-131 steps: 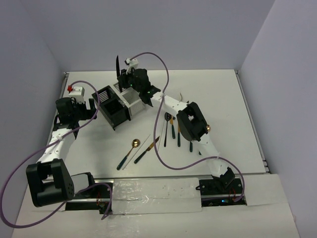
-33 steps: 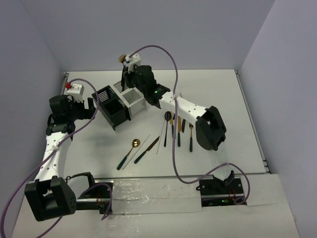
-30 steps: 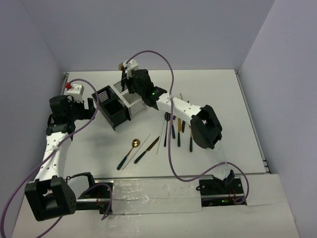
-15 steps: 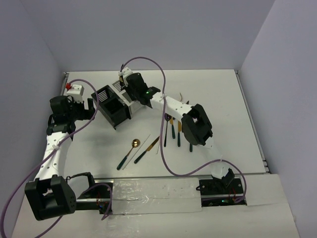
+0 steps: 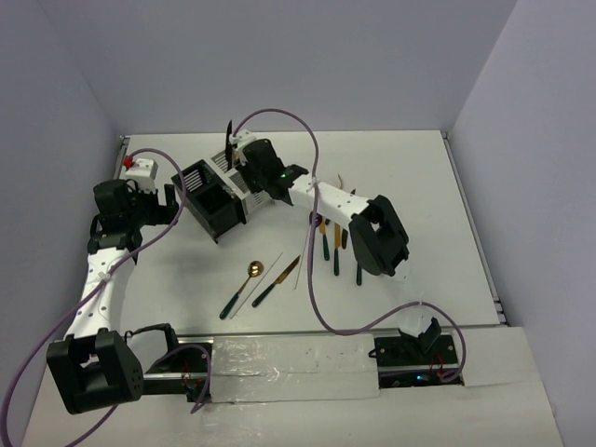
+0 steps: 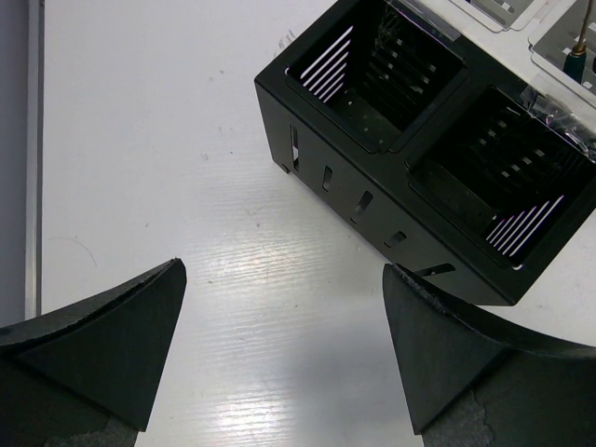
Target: Sort the eating utensils into containers
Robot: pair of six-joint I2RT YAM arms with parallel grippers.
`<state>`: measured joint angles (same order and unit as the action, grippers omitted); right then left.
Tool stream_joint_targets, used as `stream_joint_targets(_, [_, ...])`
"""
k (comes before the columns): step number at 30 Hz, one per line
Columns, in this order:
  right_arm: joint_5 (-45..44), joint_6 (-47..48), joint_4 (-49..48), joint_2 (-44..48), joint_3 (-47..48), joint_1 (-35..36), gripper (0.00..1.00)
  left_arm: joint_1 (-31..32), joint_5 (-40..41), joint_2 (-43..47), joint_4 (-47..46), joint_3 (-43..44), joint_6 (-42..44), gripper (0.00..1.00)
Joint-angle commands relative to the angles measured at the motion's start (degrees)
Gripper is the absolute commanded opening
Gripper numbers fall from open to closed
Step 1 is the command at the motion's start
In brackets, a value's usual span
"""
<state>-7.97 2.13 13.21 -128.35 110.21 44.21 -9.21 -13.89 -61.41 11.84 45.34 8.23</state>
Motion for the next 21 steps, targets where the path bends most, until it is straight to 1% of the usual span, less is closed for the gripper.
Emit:
stream_joint_targets(1, [1.29, -1.95, 1.64, 6.18, -0.61, -0.26, 0.36, -0.37, -0.26, 0.59, -1.73, 0.54, 0.47, 0.97])
stream_joint_targets(3, [1.37, -4.14, 1.64, 7.76, -0.61, -0.44, 0.38, -0.37, -0.26, 0.67, -1.64, 0.54, 0.56, 0.97])
stream_joint_targets(6, [2.34, -6.87, 2.08, 10.49, -0.79, -1.14, 0.39, -0.37, -0.35, 0.94, -1.47, 0.62, 0.47, 0.97])
stream_joint_targets(8, [2.25, -8.97, 2.26, 14.08, -2.28, -1.58, 0.39, -0.37, -0.35, 1.03, -1.38, 0.62, 0.56, 0.97])
stream_joint_targets(12, [-0.38, -12.58, 3.91, 23.31, -8.95, -2.45, 0.42, -0.37, -0.44, 1.46, -1.29, 0.45, 0.73, 0.97])
stream_joint_targets(13, [-1.25, -13.37, 4.88, 27.15, -12.27, -2.81, 0.44, -0.37, -0.52, 1.55, -1.29, 0.45, 0.82, 0.97])
stream_joint_targets(14, [-1.7, -15.73, 6.46, 29.11, -14.04, -3.33, 0.45, -0.37, -0.7, 1.55, -1.29, 0.45, 0.82, 0.97])
stream_joint_targets(15, [-1.88, -16.97, 9.96, 30.78, -15.89, -4.64, 0.45, -0.45, -0.7, 1.64, -1.29, 0.36, 0.91, 0.97])
stream_joint_targets(17, [-0.91, -20.93, 13.4, 36.14, -22.91, -6.75, 0.45, -0.37, -1.22, 1.73, -0.94, 0.36, 1.09, 0.97])
stream_joint_targets(18, [-0.3, -22.16, 16.12, 37.98, -25.72, -9.46, 0.45, -0.45, -1.49, 1.82, -0.76, 0.36, 1.26, 0.97])
stream_joint_targets(19, [0.23, -23.3, 17.27, 41.4, -31.84, -10.88, 0.46, -0.37, -1.84, 1.9, -0.59, 0.53, 1.35, 0.97])
stream_joint_targets(20, [1.1, -25.49, 18.59, 43.0, -35.12, -12.37, 0.46, -0.37, -2.1, 1.91, -0.24, 0.54, 1.44, 0.97])
stream_joint_targets(21, [1.81, -26.21, 20.69, 44.32, -41.07, -13.69, 0.45, -0.37, -2.37, 2.25, -0.15, 0.54, 1.53, 0.97])
